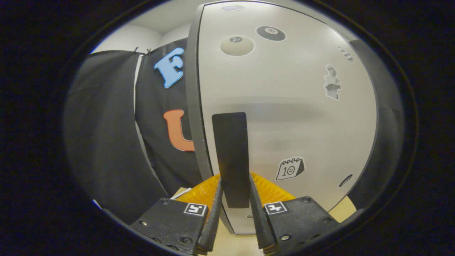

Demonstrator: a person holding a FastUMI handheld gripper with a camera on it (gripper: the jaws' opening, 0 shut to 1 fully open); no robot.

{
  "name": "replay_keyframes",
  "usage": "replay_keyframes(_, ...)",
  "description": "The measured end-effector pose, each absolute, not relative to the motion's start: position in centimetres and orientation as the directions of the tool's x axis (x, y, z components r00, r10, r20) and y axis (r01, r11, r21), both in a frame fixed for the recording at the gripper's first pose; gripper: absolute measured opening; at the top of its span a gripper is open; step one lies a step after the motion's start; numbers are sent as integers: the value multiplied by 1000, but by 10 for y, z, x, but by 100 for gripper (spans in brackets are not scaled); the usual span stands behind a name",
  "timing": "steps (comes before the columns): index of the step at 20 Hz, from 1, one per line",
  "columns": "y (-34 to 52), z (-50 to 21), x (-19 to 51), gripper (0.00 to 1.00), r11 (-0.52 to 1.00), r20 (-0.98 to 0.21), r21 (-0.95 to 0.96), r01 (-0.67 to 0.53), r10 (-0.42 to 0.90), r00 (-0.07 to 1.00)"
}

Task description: Open the shoe cabinet door, grab the shoes and put them into the shoe cabinet, then close the shoe cabinet door.

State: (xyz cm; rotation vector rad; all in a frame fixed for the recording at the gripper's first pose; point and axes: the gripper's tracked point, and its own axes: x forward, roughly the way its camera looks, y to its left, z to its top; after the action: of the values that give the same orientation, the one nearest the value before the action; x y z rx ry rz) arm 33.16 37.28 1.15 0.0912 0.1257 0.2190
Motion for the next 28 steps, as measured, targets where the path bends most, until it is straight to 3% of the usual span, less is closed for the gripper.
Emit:
replay_keyframes(3,370,8,333,41,982,-123,51,-185,189,974)
replay_keyframes(9,366,1,316,34,949,-140,52,-312,316,938)
replay_keyframes(15,330,0,239,29,917,-138,63,-394,399,906)
replay_keyframes(28,201,-9,121,26,935,-131,114,-335,349,928)
